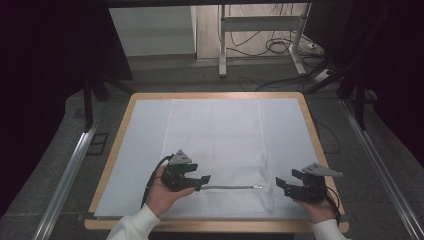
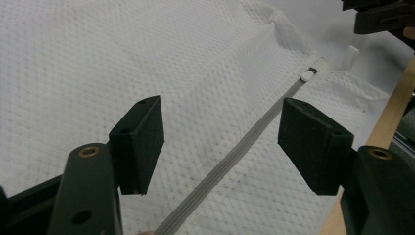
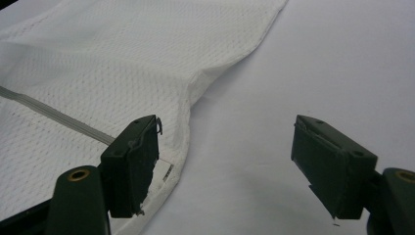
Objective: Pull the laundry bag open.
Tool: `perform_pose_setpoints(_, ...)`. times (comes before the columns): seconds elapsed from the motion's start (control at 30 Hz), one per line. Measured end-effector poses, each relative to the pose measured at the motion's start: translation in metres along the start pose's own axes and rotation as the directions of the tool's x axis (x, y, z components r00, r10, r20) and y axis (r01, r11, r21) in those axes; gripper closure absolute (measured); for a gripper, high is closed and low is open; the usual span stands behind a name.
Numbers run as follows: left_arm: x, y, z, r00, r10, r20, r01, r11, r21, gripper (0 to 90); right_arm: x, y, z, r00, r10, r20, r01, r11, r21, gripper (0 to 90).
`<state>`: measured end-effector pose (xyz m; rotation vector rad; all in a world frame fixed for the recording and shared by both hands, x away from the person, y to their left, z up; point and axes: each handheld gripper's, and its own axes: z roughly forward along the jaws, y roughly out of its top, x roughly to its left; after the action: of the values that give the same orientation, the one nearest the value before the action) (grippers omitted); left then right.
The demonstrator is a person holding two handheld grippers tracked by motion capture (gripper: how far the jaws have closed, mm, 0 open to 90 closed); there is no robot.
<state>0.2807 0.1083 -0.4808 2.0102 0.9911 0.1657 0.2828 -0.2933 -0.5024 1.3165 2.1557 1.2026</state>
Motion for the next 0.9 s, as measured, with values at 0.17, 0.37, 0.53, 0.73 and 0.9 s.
perform_pose_setpoints(0.17,-0.007,0.004,0.006,0.9997,0.001,0.023,-0.001,1.0000,0.005,34.1,-0.001,0.000,0.000,1.0000,0.003,0.003,-0.003,1.000,0.001,25.1)
perform_pose_setpoints(0.37,-0.014,0.007,0.013,0.9994,0.011,0.033,-0.012,0.9999,0.012,34.0,-0.001,0.001,-0.001,0.9999,0.005,0.014,-0.005,1.000,-0.006,24.0)
perform_pose_setpoints(0.53,-0.021,0.009,0.019,0.9987,0.017,0.048,-0.018,0.9997,0.018,33.9,-0.002,0.000,-0.001,0.9998,0.006,0.019,-0.006,1.000,-0.004,23.8)
perform_pose_setpoints(0.73,-0.028,0.010,0.027,0.9975,0.021,0.067,-0.024,0.9990,0.038,34.3,-0.003,0.000,-0.001,0.9997,0.005,0.025,-0.005,1.000,-0.003,23.8)
perform_pose_setpoints(0.9,-0.039,0.013,0.038,0.9946,0.026,0.101,-0.032,0.9979,0.057,34.3,-0.002,0.000,-0.001,0.9993,-0.006,0.037,0.006,1.000,-0.001,23.8)
